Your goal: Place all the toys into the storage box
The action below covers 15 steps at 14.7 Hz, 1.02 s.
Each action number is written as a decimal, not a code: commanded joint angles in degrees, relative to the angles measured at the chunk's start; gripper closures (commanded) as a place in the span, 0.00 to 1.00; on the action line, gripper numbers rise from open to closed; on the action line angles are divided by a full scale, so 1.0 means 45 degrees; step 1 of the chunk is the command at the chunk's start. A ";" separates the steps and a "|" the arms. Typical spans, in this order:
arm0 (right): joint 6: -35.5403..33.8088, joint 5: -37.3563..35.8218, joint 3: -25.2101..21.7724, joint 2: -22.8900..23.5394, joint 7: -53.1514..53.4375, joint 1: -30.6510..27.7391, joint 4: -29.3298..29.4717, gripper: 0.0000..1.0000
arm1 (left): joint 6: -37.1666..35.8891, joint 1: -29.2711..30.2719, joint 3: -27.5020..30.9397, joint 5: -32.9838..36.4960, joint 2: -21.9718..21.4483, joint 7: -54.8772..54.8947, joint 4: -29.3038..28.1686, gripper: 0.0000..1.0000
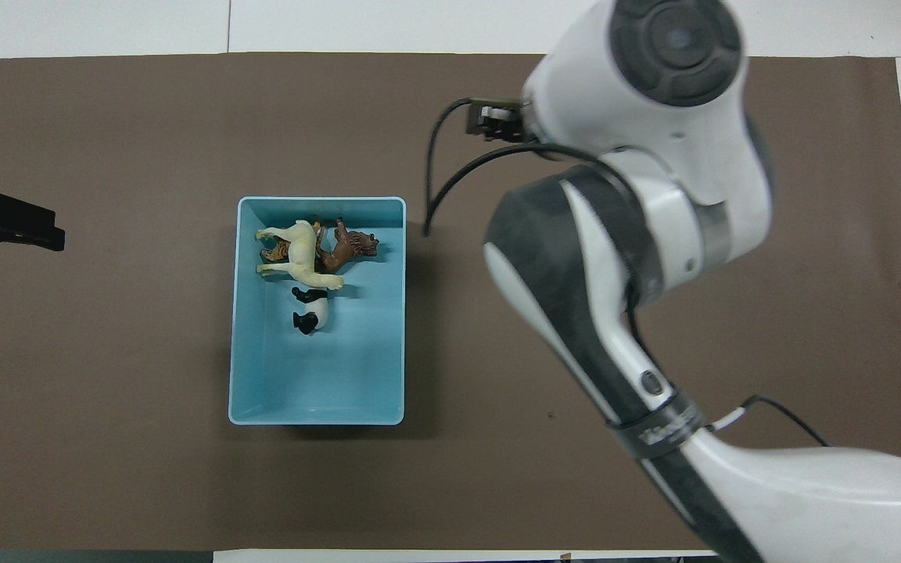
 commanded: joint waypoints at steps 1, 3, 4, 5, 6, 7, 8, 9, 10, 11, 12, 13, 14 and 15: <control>-0.0423 -0.0011 0.0232 -0.0715 -0.2807 -0.2117 -0.0822 0.00 | -0.0024 -0.0333 0.0162 0.0213 -0.0207 0.0166 -0.0290 0.00; -0.1142 -0.0011 0.0251 -0.0910 -0.4293 -0.3467 -0.0880 0.00 | -0.0180 -0.0449 0.0162 0.0233 -0.0149 0.0146 -0.0291 0.00; -0.1766 -0.0010 0.0251 -0.1085 -0.4687 -0.3937 -0.0881 0.00 | -0.0239 -0.0662 0.0162 0.0252 -0.0110 0.0127 -0.0330 0.00; -0.2449 -0.0010 0.0251 -0.1319 -0.4961 -0.4406 -0.0881 0.00 | -0.0201 -0.0703 0.0162 0.0291 -0.0129 0.0127 -0.0369 0.00; -0.3306 -0.0010 0.0251 -0.1670 -0.5467 -0.4855 -0.0900 0.00 | -0.0123 -0.0704 0.0143 0.0292 -0.0129 0.0146 -0.0408 0.00; -0.4069 -0.0010 0.0232 -0.1982 -0.6149 -0.5189 -0.0939 0.00 | -0.0103 -0.0723 0.0143 0.0292 -0.0110 0.0127 -0.0428 0.00; -0.4637 -0.0010 0.0232 -0.2546 -0.6736 -0.5598 -0.1191 0.00 | -0.0083 -0.0646 0.0104 0.0272 -0.0168 0.0146 -0.0602 0.00; -0.4759 -0.0010 0.0232 -0.3325 -0.6993 -0.5853 -0.1928 0.00 | -0.0045 -0.0587 0.0084 0.0272 -0.0149 0.0146 -0.0584 0.00; -0.4779 -0.0010 0.0309 -0.4377 -0.7034 -0.6088 -0.2941 0.00 | 0.0033 -0.0548 0.0084 0.0272 -0.0149 0.0185 -0.0584 0.00; -0.4722 -0.0030 0.0387 -0.5355 -0.7034 -0.6303 -0.4072 0.00 | 0.0208 -0.0547 0.0103 0.0272 -0.0187 0.0185 -0.0700 0.00; -0.4702 -0.0069 0.0388 -0.6022 -0.7034 -0.6344 -0.4838 0.00 | 0.0210 -0.0567 0.0104 0.0253 -0.0265 0.0166 -0.0895 0.00; -0.4682 -0.0301 0.0427 -0.6357 -0.7034 -0.6364 -0.5271 0.00 | 0.0229 -0.0663 0.0123 0.0252 -0.0247 0.0147 -0.0858 0.00; -0.4663 -0.0535 0.0640 -0.6496 -0.7054 -0.6577 -0.5430 0.00 | 0.0210 -0.0703 0.0104 0.0272 -0.0246 0.0127 -0.0838 0.00; -0.4662 -0.0557 0.1493 -0.6478 -0.7131 -0.7507 -0.5373 0.00 | 0.0190 -0.0704 0.0104 0.0272 -0.0227 0.0127 -0.0819 0.00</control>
